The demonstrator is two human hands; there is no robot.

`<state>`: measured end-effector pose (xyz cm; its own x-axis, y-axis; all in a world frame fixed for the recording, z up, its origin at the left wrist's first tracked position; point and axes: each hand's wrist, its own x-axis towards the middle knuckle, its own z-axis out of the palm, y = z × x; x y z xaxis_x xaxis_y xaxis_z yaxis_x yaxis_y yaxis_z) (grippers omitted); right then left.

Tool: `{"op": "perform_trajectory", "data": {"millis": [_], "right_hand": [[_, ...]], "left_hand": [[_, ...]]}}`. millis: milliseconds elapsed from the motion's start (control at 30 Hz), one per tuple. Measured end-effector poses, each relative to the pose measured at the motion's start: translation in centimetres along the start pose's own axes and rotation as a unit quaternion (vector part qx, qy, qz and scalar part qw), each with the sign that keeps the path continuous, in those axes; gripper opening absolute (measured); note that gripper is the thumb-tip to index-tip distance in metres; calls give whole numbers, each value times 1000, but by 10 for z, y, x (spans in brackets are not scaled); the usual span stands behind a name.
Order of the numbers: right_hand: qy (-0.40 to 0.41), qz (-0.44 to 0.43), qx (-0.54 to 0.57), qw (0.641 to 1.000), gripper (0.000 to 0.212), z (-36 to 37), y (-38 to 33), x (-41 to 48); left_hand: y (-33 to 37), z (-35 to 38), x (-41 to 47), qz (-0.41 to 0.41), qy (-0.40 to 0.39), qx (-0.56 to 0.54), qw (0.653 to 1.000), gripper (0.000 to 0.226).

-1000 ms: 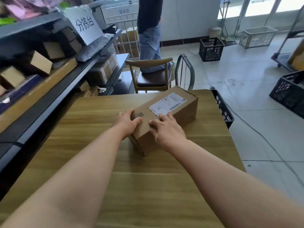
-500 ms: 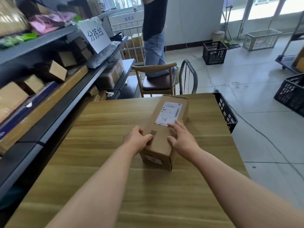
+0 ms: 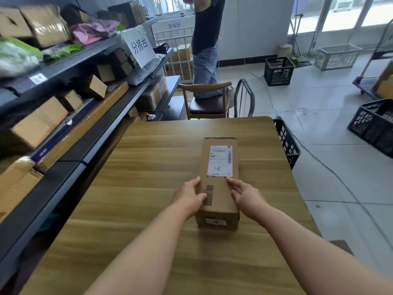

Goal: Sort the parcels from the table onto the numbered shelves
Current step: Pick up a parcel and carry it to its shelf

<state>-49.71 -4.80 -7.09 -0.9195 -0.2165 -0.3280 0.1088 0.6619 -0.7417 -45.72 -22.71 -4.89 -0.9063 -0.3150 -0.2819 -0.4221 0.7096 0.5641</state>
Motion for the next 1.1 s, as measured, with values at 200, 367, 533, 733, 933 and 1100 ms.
{"op": "perform_trajectory", "data": {"millis": [200, 367, 533, 733, 933, 1100], "right_hand": [[6, 28, 37, 999, 46, 25, 16, -84], [-14, 37, -3, 999, 44, 31, 11, -134], [-46, 23, -54, 997, 44, 34, 23, -180], [-92, -22, -94, 991, 46, 19, 60, -245], [-123, -84, -141, 979, 45, 11, 91, -297], [-143, -124, -153, 970, 45, 17, 117, -332]], "left_hand": [[-29, 5, -75, 6, -33, -19, 999, 64], [-45, 11, -132, -17, -35, -8, 999, 64], [-51, 25, -191, -45, -21, -19, 999, 65], [-43, 60, -278, -90, 7, -26, 996, 65], [-39, 86, -353, -118, 40, -33, 992, 65], [-45, 97, -404, -117, 21, 4, 993, 67]]}}
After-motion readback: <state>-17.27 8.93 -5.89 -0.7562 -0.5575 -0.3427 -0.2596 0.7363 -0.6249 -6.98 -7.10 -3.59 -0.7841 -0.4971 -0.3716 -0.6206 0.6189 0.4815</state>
